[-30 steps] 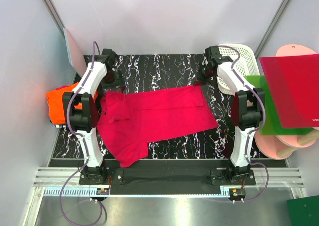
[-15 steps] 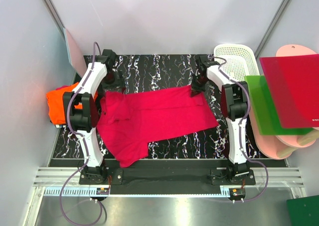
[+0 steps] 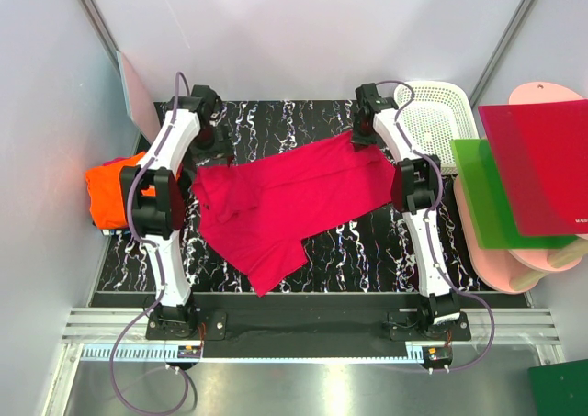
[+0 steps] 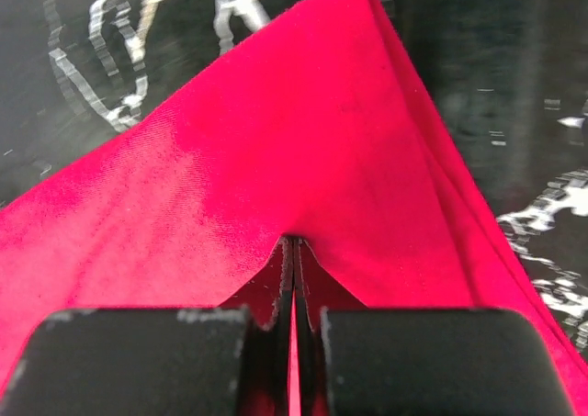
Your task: Fold and stack the t-shirts
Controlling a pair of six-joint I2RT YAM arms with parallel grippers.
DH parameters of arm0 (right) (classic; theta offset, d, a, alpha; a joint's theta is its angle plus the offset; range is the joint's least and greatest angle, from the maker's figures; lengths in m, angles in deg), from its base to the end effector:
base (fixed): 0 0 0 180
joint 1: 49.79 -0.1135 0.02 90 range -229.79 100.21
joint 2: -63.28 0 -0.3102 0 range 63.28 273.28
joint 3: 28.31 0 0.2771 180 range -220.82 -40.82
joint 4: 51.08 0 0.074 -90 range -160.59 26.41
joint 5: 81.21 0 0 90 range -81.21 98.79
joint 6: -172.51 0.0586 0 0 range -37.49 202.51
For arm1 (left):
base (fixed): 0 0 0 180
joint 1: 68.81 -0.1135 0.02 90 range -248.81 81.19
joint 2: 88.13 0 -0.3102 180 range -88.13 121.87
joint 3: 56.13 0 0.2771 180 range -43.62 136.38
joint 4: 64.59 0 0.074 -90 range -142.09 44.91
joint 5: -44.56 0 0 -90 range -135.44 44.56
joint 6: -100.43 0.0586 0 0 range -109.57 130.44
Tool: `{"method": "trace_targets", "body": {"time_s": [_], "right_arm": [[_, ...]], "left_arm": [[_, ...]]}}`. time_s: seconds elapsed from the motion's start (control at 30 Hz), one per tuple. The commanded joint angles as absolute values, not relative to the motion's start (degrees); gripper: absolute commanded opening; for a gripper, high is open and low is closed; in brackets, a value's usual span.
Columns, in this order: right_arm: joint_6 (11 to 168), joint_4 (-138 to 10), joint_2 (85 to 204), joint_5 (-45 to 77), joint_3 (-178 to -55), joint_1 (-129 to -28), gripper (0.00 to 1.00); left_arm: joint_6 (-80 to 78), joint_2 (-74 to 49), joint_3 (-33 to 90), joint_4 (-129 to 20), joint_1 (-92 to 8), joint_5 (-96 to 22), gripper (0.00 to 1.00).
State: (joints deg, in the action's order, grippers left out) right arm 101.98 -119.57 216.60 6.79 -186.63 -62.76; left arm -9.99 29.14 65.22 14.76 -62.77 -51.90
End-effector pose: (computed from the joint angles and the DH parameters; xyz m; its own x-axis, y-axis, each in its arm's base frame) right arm 0.6167 0.1399 0.1583 -0.8919 0.1364 -0.4312 0.0935 0.9884 0.1193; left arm 0.4702 -0.0431 0.2811 -0.9279 -0.2504 -0.2763 -0.2642 0.9644 0.0133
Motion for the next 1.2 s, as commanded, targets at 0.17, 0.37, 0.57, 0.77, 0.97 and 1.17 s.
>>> {"method": "trace_targets", "body": {"time_s": [0.17,0.37,0.57,0.77,0.97,1.17], "right_arm": [[103.5,-123.5,215.2,-3.4,-182.3,-59.8,0.0],[104.7,-123.4,209.4,0.2,-179.9,-59.8,0.0],[105.4,-121.3,201.7,5.2,-180.8,-59.8,0.01],[105.8,-119.4,195.2,11.6,-179.1,-59.7,0.03],[104.4,-119.1,189.9,16.9,-171.1,-59.8,0.07],[104.0,-114.7,183.0,22.3,-158.6,-59.8,0.57]], "left_arm": [[-9.9,38.8,67.6,16.9,-61.9,-44.3,0.24],[-10.0,48.6,73.3,17.3,-60.8,-42.3,0.0],[-11.6,55.0,78.9,20.9,-60.8,-47.7,0.0],[-13.1,57.9,91.6,21.3,-61.7,-53.3,0.0],[-14.2,58.9,98.8,16.5,-65.2,-54.5,0.0],[-13.2,57.4,100.4,12.5,-68.6,-50.7,0.0]]}}
